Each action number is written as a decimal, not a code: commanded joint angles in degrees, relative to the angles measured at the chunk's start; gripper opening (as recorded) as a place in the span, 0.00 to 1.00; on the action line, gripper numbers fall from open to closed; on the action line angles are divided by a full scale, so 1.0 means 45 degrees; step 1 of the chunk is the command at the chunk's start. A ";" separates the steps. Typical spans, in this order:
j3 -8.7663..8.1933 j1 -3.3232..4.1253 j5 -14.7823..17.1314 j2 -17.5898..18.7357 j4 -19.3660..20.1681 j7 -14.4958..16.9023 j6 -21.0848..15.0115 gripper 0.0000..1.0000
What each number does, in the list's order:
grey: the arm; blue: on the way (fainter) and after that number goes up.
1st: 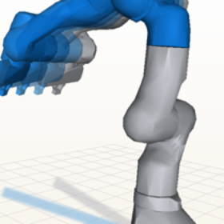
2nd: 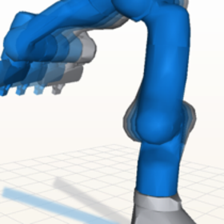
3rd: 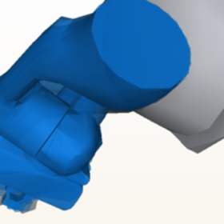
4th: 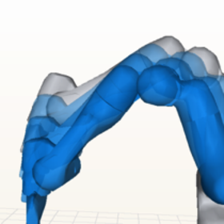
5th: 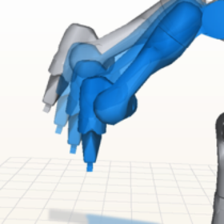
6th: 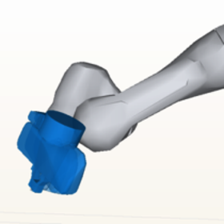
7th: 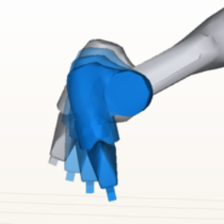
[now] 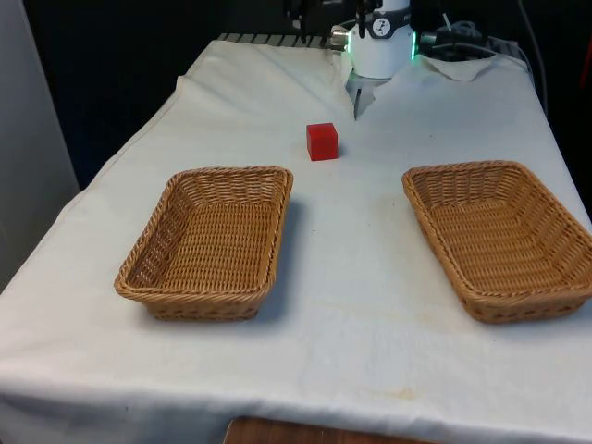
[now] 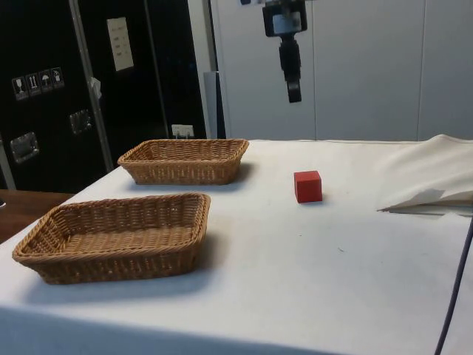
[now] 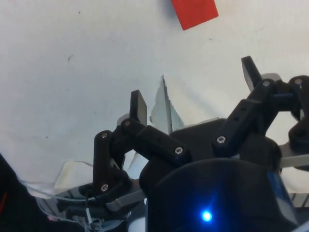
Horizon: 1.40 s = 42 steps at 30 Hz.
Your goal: Pick up the red cube and place it into the right basket.
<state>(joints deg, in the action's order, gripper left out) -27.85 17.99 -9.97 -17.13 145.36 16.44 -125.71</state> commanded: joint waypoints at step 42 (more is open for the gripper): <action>-0.0306 0.0064 0.0140 0.3387 0.2585 0.0140 -0.6404 1.00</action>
<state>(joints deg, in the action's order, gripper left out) -29.22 18.11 -10.26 -1.49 156.59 16.50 -153.95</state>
